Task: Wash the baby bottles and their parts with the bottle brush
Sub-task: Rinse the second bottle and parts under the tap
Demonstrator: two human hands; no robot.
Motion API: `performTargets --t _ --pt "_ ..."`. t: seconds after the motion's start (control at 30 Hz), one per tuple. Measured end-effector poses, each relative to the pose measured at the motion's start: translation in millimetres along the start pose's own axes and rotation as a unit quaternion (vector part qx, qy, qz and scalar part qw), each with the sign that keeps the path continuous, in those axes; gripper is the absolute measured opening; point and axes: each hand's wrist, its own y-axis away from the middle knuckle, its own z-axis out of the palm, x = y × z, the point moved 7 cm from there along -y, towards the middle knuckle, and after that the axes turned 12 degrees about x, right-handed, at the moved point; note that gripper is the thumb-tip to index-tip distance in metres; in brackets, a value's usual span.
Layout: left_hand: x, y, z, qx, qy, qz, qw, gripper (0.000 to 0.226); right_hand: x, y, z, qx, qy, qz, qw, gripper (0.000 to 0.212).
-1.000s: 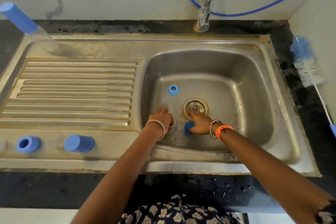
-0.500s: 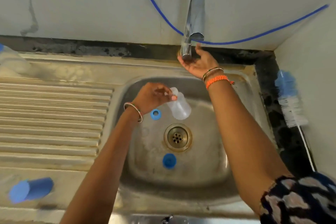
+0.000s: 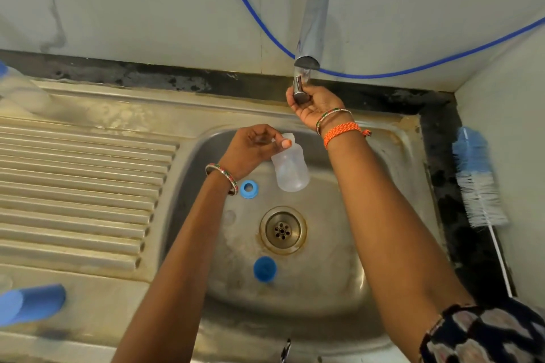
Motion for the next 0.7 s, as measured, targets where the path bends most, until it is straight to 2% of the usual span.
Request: performTargets --t 0.43,0.53,0.57,0.63,0.7 --pt "-11.4 13.8 -7.5 -0.008 0.002 -0.025 1.0 0.006 -1.1 -8.4 -3.7 0.022 0.017 -0.009 1.0 0.01" --pt "-15.2 12.6 -7.6 0.015 0.049 -0.06 0.997 0.008 3.8 -6.7 -6.1 0.03 0.061 -0.044 0.997 0.012" --pt "-17.2 10.4 -5.2 0.033 0.076 -0.082 0.993 0.009 5.9 0.5 -9.2 0.033 0.132 -0.08 0.988 0.02" --pt "-17.2 4.2 2.2 0.078 0.1 -0.114 0.985 0.007 20.4 19.6 -17.1 0.037 0.325 -0.154 0.932 0.037" --pt "-10.8 -0.9 13.1 0.113 0.087 -0.121 0.982 0.007 39.1 38.2 -25.3 0.034 0.413 -0.229 0.881 0.042"
